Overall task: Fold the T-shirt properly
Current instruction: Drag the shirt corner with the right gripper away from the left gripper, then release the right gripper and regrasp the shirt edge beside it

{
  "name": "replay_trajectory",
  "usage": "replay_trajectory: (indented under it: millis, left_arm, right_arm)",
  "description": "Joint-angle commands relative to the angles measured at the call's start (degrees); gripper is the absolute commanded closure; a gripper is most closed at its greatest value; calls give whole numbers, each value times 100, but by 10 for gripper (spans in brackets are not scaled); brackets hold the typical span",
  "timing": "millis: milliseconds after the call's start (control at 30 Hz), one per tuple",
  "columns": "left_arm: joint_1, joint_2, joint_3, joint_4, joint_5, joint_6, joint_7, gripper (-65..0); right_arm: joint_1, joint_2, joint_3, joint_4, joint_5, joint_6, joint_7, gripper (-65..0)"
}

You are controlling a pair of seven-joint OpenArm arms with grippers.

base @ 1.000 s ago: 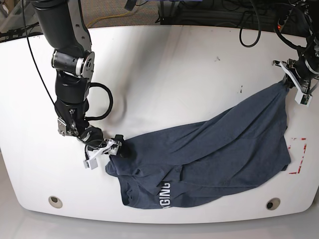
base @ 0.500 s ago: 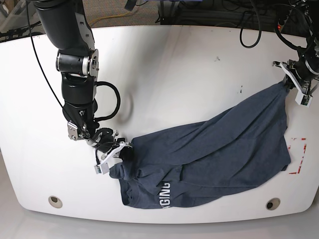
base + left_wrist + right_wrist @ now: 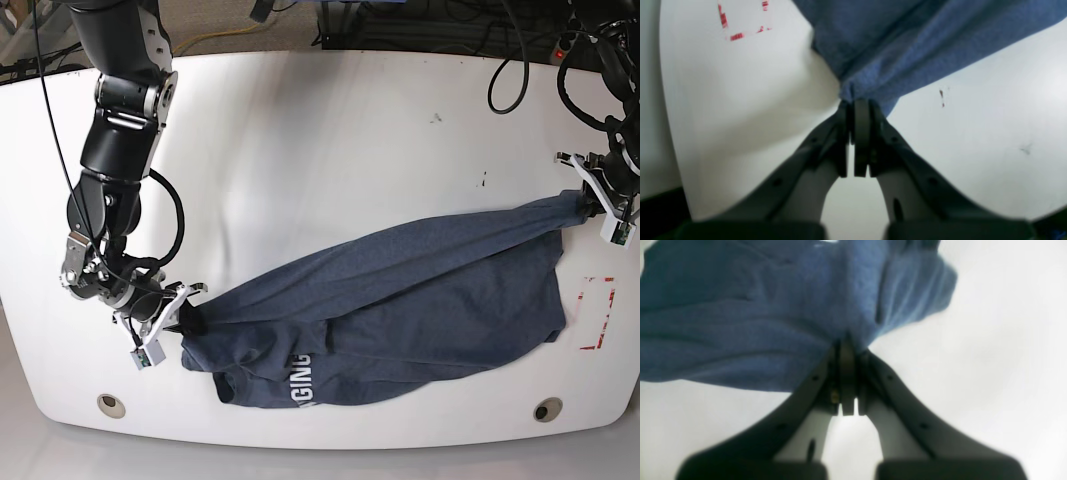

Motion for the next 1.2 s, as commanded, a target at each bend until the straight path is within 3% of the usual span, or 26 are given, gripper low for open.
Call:
replay_trajectory:
  millis: [0,167,433,600,733,967,1167]
  left_arm:
    - [-4,-195,-49,83,-9,-141,-93,-4]
    - [347,-195,-58,66,-9,-177,-101,-4]
    - [875,-160,-23,-40,263,-177,-224,-4]
    - [1147,-160,3,-40,562,-177,-523,-8]
    - [1147,-160,3,-119,562,-177,-523,-26]
    - [1147,-169,3,-216,562,-177,-515,-246]
    - [1147,-169,91,-216,554,-177,-515,-264]
  right_arm:
    - [-88,75,232,817,234,32,-257,0]
    - [-923,198,777,1933,779,32,-873,0]
    - [-2215,532,848,2179,1597,32,-882,0]
    - [-2848,541,856,2188,1843,32,-873,-17]
    - [-3244,541,856,2197,2010,32,-873,-130]
    - [-3745,646,856,2856,2124,32,-882,-419]
    - [-3727,857,848,3270,2107,32,-882,-445]
